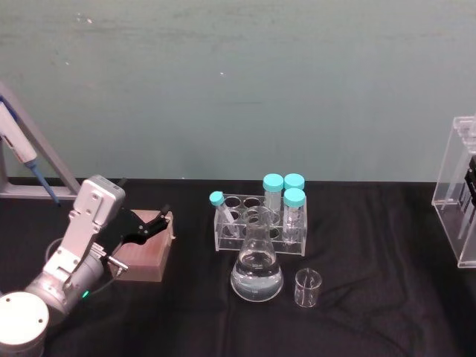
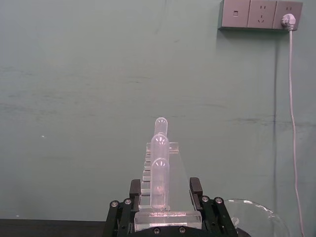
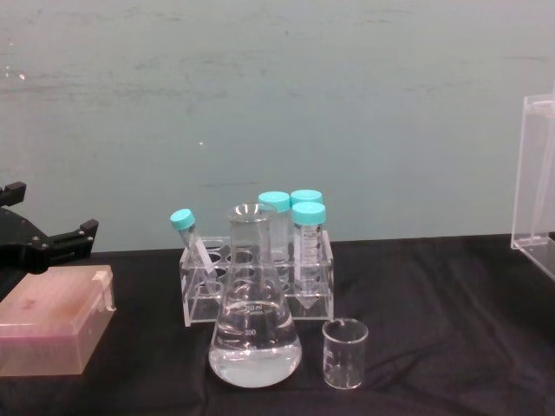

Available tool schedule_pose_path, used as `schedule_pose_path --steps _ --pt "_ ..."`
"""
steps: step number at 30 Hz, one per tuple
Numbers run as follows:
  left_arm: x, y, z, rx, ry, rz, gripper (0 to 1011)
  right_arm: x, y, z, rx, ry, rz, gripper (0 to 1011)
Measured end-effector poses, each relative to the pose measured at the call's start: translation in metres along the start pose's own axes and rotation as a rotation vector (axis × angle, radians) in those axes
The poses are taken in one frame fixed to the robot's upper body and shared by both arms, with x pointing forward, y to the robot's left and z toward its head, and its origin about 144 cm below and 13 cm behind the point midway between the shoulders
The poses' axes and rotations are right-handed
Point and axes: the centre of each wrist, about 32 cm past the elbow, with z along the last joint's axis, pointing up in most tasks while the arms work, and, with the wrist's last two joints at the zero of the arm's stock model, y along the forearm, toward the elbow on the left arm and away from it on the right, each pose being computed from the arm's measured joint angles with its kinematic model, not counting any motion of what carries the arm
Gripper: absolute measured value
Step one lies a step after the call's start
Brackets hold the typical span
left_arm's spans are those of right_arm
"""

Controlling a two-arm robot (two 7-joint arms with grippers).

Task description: Place the experimental apparatus aside using one hand.

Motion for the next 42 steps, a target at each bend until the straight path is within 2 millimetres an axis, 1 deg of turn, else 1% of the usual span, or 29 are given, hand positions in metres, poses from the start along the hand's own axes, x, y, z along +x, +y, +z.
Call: schedule_pose_path --steps 12,26,42 --pt "0.0 0.0 0.0 0.0 0.0 0.0 1000 0.015 0.0 -0.003 -0.008 0.007 -0.014 602" --pt "0.0 0.0 0.0 0.0 0.0 0.0 1000 0.029 0.004 -0.006 -0.015 0.021 -0.021 601" --pt "0.0 0.0 0.0 0.0 0.0 0.0 1000 0.035 0.007 -0.009 -0.025 0.039 -0.017 601"
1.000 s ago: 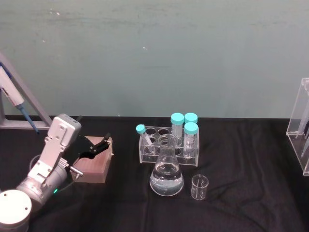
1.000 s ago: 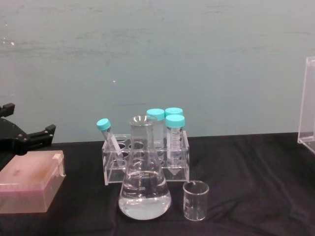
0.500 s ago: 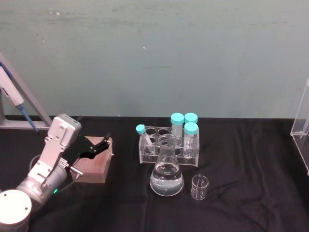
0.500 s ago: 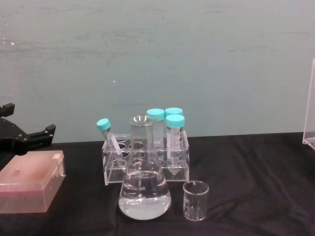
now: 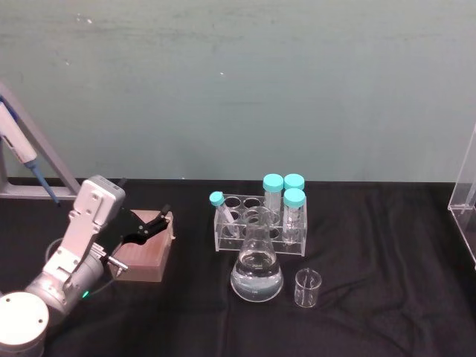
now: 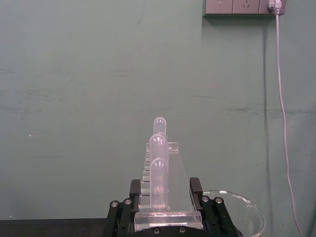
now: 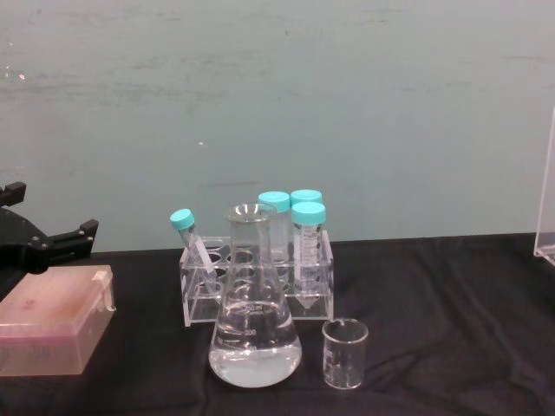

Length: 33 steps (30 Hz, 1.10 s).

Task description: Place the experimental apparatus aside using one hand.

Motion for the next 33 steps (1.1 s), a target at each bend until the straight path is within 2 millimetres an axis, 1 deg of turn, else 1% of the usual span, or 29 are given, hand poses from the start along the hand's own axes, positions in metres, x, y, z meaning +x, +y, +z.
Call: schedule_pose_path --steps 17,33 --pt "0.0 0.0 0.0 0.0 0.0 0.0 1000 0.0025 0.001 -0.0023 -0.008 0.009 0.003 601" --pt "0.0 0.0 0.0 0.0 0.0 0.0 1000 0.005 -0.0031 -0.0042 -0.02 0.007 0.002 602"
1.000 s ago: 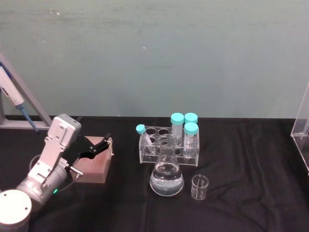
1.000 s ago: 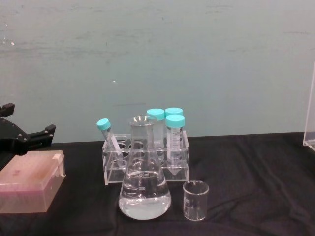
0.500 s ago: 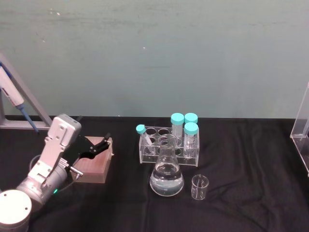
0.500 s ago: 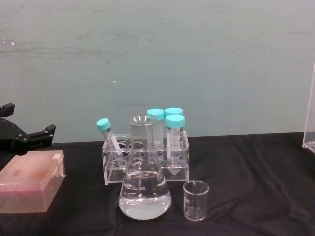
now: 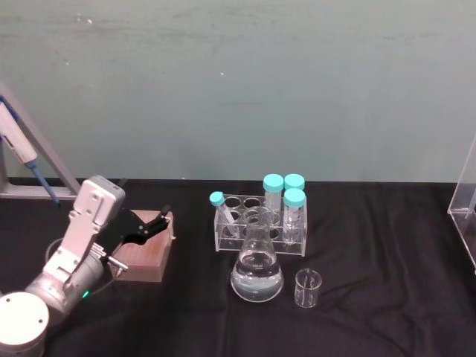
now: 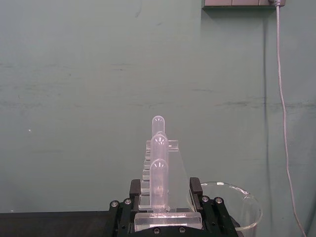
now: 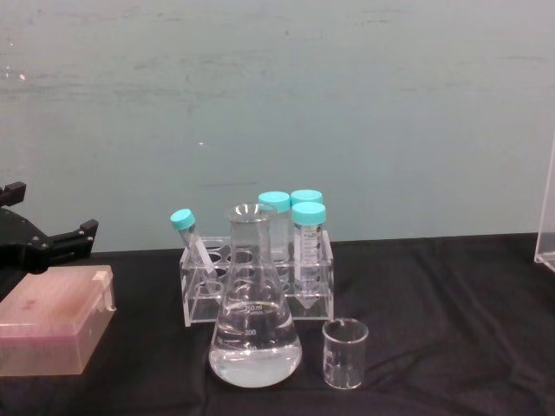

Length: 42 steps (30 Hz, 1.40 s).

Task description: Place the experimental apparatus aside using one hand.

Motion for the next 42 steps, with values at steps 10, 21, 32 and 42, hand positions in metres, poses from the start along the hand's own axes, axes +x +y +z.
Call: schedule_pose_path --steps 10,21,32,42 --pt "0.0 0.0 0.0 0.0 0.0 0.0 1000 0.0014 -0.001 0.0002 -0.001 0.0 0.006 601" --pt "0.0 0.0 0.0 0.0 0.0 0.0 1000 0.0011 -0.0008 0.0003 -0.001 0.0 0.005 601" --pt "0.0 0.0 0.0 0.0 0.0 0.0 1000 0.0009 -0.0007 0.0003 0.0 -0.001 0.005 739" --pt "0.0 0.0 0.0 0.0 0.0 0.0 1000 0.0008 -0.0007 0.0002 0.0 -0.001 0.004 1002"
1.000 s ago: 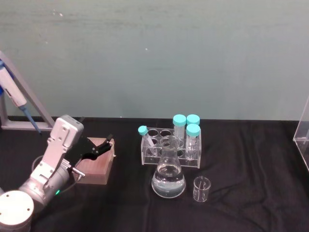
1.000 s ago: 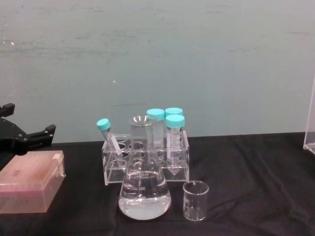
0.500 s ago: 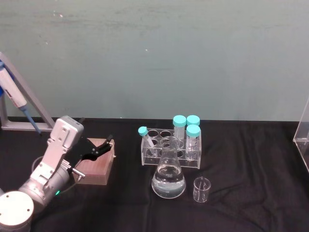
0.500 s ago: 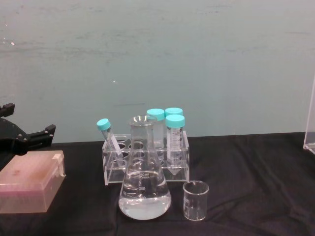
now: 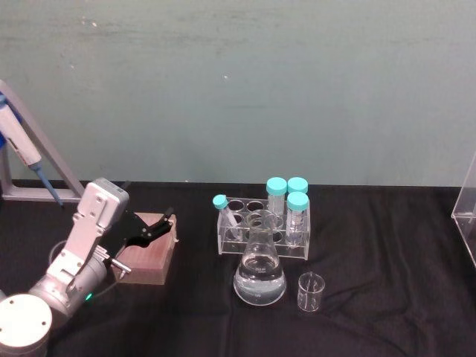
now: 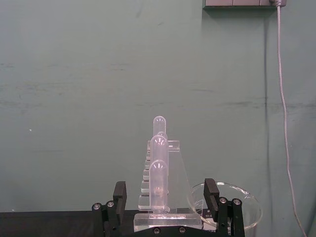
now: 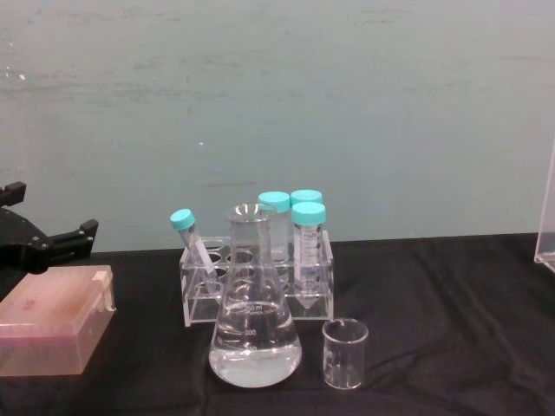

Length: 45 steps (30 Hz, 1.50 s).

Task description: Place the experimental apparatus aside using one hand.

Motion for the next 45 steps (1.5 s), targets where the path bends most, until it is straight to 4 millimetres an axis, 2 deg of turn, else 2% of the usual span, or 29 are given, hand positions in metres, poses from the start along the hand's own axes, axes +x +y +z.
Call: schedule_pose_path --steps 23,45 --pt "0.0 0.0 0.0 0.0 0.0 0.0 1000 -0.003 -0.002 0.004 0.008 -0.06 0.016 1003" --pt "0.0 0.0 0.0 0.0 0.0 0.0 1000 -0.009 -0.006 0.022 0.168 -0.161 0.006 1003"
